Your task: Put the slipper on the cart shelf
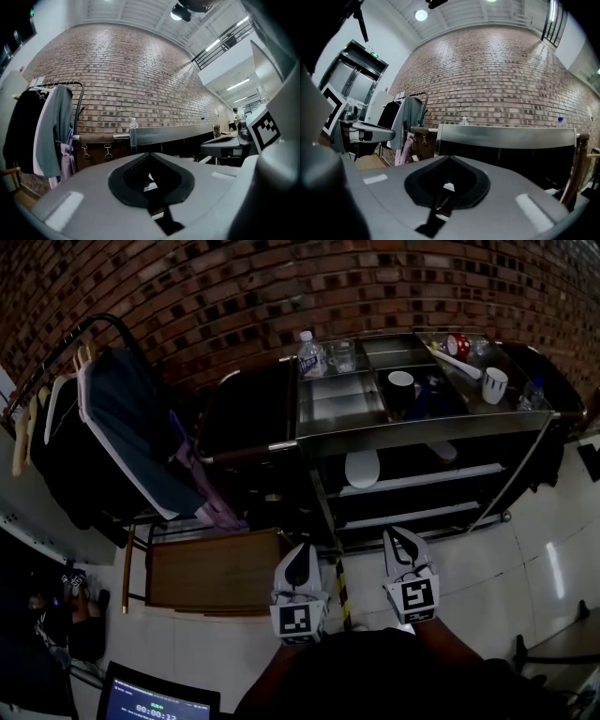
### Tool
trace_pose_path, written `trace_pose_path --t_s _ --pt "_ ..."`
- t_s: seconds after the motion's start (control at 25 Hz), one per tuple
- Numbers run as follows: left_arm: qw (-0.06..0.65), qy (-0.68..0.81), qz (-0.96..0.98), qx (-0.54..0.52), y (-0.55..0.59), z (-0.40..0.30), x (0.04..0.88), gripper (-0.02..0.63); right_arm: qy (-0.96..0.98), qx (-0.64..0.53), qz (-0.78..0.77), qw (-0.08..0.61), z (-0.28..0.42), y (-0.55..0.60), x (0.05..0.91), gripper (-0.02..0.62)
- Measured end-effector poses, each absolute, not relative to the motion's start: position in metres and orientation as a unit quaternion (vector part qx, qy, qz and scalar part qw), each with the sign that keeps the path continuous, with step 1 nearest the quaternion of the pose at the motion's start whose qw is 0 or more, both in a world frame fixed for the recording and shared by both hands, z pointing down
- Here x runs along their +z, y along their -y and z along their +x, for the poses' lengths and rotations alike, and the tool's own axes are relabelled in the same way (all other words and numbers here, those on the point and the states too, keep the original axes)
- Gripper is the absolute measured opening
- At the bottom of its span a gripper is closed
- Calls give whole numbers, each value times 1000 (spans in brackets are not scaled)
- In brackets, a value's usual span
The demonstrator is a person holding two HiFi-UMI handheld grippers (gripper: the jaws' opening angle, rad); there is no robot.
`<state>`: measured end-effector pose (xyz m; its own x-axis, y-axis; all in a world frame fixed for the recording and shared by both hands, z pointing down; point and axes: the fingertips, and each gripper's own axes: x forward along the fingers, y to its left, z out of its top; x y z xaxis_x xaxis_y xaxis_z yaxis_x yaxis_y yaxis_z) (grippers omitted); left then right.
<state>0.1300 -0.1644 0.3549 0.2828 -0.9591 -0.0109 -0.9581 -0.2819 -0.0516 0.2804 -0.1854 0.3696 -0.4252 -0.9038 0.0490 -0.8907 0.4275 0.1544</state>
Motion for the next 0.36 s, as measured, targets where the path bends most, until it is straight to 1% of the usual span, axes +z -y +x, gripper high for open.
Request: trace_pose_path --t_s 0.2,0.36 --pt "20 -596 -802 -14 164 130 358 12 841 -59 535 65 281 185 371 2" --pt "17 -594 -804 -17 168 133 365 14 836 -40 542 73 288 188 381 2"
